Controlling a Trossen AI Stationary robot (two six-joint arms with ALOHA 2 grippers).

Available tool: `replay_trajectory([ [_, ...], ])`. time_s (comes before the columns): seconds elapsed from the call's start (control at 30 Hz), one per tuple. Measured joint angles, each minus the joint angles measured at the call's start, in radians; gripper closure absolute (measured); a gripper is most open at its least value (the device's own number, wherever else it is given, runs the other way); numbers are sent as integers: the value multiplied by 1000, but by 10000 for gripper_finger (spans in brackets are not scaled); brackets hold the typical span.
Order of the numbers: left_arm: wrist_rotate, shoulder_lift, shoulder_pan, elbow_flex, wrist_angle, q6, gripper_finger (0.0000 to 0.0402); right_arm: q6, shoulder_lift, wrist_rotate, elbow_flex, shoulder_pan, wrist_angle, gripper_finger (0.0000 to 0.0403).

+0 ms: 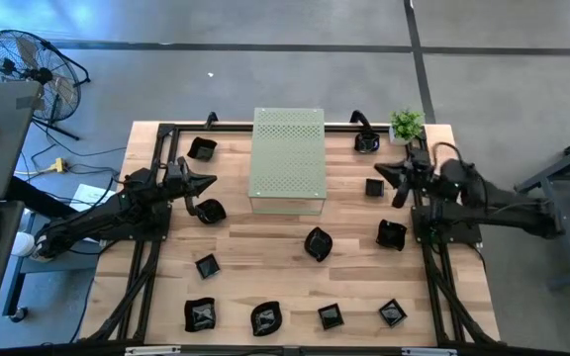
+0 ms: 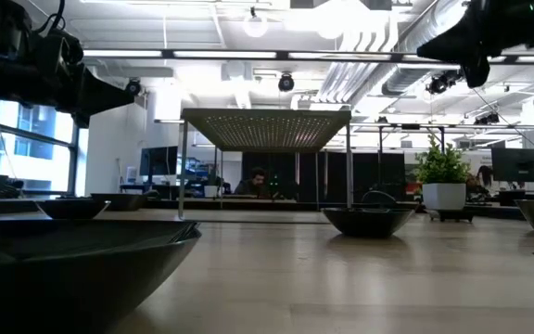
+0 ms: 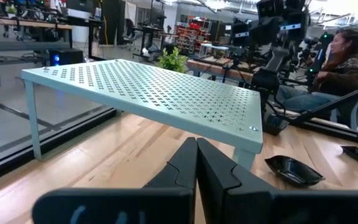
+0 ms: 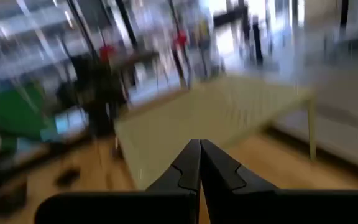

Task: Pick & Place Mini shaped plates
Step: Put the middle black distorted square plate on the shelf

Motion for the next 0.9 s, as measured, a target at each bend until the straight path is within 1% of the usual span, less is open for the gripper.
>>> replay_trajectory([
  [0.1,0,0,0,0,1,0,401,101,156,-21,119,28,-206,402],
  [0.2,0,0,0,0,1,0,401,207,294,-53,203,69,-321,402],
  [0.3,0,0,0,0,2,0,401,331,407,-63,258,112,-442,402],
  [0.43,-1,0,0,0,2,0,401,492,508,-129,292,157,-538,399],
  [0.53,-1,0,0,0,2,-12,401,587,559,-209,292,171,-611,384],
  [0.6,-1,0,0,0,1,-36,401,593,585,-240,291,171,-668,369],
  [0.67,-2,0,0,0,0,-54,401,544,612,-256,291,160,-730,350],
  [0.77,-4,1,0,0,-2,-56,401,420,653,-279,291,117,-817,322],
  [0.9,-14,4,0,-1,-6,-70,401,232,716,-296,289,24,-891,298],
])
